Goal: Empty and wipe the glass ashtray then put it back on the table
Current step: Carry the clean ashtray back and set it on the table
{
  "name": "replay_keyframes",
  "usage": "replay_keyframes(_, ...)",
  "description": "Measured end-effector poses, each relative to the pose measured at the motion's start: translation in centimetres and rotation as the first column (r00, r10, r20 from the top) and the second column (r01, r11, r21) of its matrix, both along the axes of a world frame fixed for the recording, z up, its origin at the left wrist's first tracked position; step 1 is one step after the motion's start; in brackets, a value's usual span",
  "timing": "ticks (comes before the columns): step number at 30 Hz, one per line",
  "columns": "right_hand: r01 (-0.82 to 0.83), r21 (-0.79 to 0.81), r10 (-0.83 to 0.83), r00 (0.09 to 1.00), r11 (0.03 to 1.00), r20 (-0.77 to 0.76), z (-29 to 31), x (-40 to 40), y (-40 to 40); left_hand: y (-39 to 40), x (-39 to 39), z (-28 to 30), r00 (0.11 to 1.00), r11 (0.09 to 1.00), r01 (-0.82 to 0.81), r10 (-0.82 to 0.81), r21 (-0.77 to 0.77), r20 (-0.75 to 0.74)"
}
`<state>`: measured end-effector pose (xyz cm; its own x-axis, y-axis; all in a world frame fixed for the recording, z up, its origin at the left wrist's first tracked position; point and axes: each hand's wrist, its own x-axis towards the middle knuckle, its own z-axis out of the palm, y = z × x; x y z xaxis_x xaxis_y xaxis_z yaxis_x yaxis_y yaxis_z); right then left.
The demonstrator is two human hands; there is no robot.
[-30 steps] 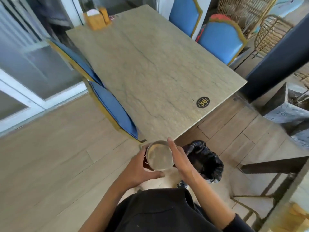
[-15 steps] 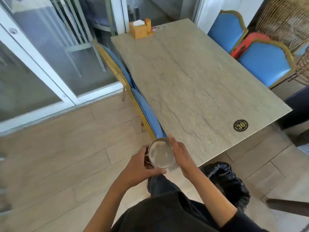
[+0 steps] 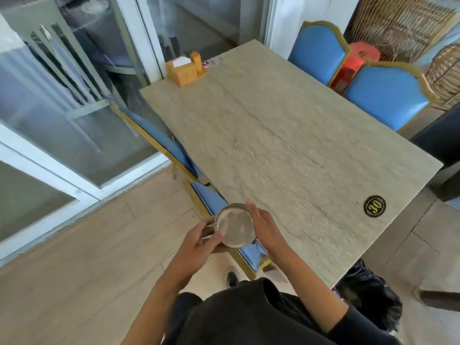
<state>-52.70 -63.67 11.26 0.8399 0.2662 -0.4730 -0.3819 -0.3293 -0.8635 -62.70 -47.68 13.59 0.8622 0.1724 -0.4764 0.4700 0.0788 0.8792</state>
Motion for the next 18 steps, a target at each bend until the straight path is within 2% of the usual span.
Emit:
replay_keyframes(2,0.053,0.005,-0.053,0.999,0.999,0.004,0.0,1.0,1.0,1.5,1.7,0.0,1.0,1.0,-0.004,0.004,0.02,0.005)
replay_keyframes(10,0.149,0.008,-0.149,0.987,0.989,0.053,-0.4,3.6,6.9,9.9,8.3,-0.7,0.989,0.988,0.144,-0.145,0.064,0.006)
replay_keyframes(15,0.314,0.018,-0.314,0.949,0.949,0.004,-0.6,4.6,11.5,15.6,12.3,-0.5,0.952,0.952,0.302,-0.304,0.055,0.034)
replay_keyframes(18,0.455,0.024,-0.454,0.89,0.89,-0.032,-1.0,5.3,13.9,19.5,15.0,-0.6,0.927,0.927,0.374,-0.375,0.027,0.032)
